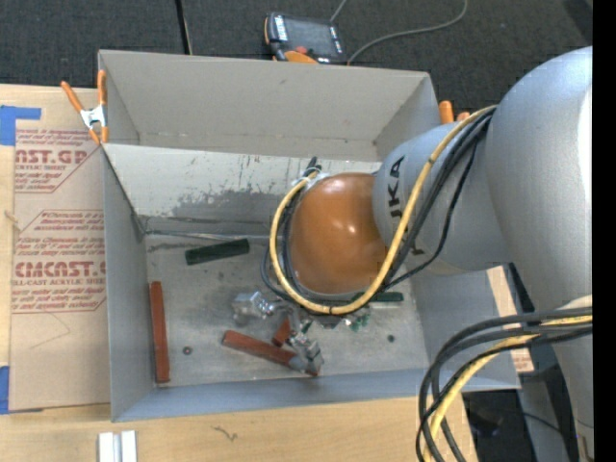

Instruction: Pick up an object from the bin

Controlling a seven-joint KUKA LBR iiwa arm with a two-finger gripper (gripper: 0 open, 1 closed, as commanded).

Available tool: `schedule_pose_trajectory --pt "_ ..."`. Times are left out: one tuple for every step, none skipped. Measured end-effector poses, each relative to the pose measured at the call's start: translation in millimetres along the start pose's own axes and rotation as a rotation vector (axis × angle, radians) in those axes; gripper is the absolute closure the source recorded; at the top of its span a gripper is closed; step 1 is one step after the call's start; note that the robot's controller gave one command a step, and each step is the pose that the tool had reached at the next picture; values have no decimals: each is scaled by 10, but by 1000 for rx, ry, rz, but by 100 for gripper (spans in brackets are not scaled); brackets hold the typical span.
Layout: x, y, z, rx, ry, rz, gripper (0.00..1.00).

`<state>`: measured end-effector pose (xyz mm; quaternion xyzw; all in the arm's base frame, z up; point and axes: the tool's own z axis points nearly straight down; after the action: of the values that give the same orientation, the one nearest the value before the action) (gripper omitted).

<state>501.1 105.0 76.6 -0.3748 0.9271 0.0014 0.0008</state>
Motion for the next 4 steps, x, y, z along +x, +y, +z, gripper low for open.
schedule_pose_trajectory --pt "0 -2 -3 0 0 0 100" --pt "0 0 0 0 0 0 0" --pt "1 -2 -2 0 1 0 100" --pt "0 -1 0 0 0 0 0"
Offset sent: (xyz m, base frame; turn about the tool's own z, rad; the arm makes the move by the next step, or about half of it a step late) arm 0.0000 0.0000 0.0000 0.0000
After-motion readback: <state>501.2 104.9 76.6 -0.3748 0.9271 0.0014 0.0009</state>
